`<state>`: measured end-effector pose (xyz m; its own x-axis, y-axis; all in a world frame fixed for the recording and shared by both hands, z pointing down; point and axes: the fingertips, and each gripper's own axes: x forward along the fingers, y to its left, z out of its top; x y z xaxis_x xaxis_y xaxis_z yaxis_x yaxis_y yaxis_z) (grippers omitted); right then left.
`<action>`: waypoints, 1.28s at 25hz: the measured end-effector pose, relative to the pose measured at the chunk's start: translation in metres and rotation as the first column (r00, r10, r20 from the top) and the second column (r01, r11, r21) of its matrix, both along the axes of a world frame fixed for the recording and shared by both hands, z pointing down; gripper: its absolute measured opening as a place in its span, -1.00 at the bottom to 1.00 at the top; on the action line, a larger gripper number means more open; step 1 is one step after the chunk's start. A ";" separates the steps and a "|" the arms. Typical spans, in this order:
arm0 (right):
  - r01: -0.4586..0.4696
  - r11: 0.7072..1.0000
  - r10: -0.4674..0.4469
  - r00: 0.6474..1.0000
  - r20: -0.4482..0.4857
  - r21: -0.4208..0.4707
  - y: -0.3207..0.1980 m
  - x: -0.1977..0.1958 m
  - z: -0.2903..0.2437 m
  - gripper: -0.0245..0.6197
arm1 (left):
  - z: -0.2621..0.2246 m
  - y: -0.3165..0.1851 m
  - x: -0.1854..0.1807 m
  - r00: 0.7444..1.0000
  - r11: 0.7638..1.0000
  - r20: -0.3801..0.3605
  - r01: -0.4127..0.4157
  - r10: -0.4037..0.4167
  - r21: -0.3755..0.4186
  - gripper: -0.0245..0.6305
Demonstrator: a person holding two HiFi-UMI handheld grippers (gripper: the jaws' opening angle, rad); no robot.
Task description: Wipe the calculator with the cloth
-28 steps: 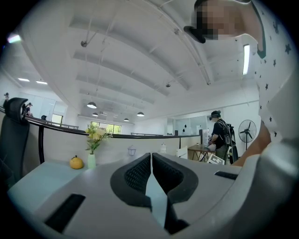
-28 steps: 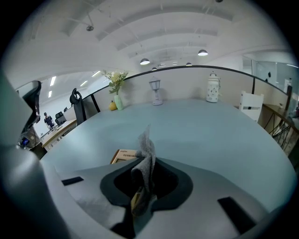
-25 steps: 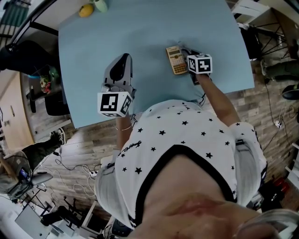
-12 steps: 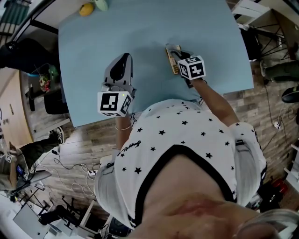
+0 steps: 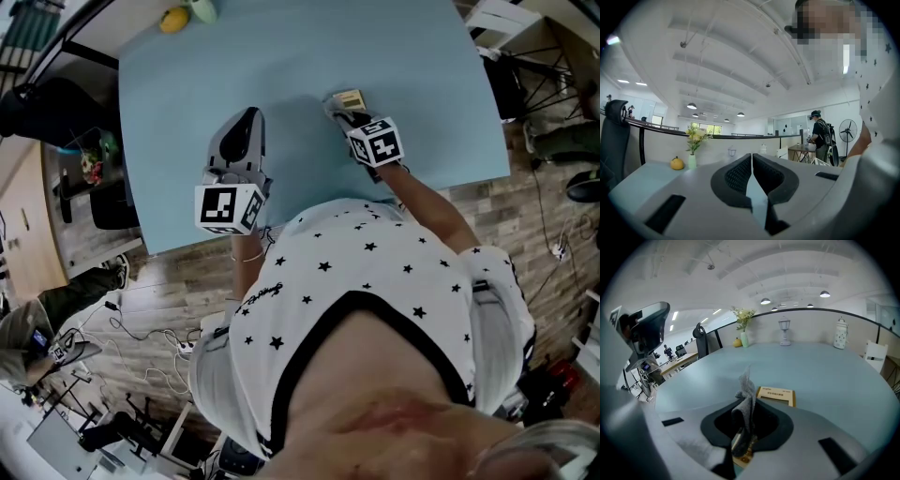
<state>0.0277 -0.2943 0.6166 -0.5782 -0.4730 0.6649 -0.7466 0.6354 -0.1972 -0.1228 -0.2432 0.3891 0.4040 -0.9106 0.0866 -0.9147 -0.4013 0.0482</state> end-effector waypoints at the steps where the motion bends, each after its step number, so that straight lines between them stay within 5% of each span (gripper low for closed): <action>1: -0.006 1.000 0.006 1.000 0.000 0.001 -0.001 0.002 0.000 -0.79 | 0.000 0.000 0.001 1.000 1.000 0.001 -0.001 0.001 0.001 -0.82; 32: -0.315 0.948 0.315 0.949 -0.007 -0.043 -0.016 0.097 0.016 -0.79 | 0.002 -0.001 0.023 0.997 0.997 0.004 -0.077 0.077 -0.001 -0.82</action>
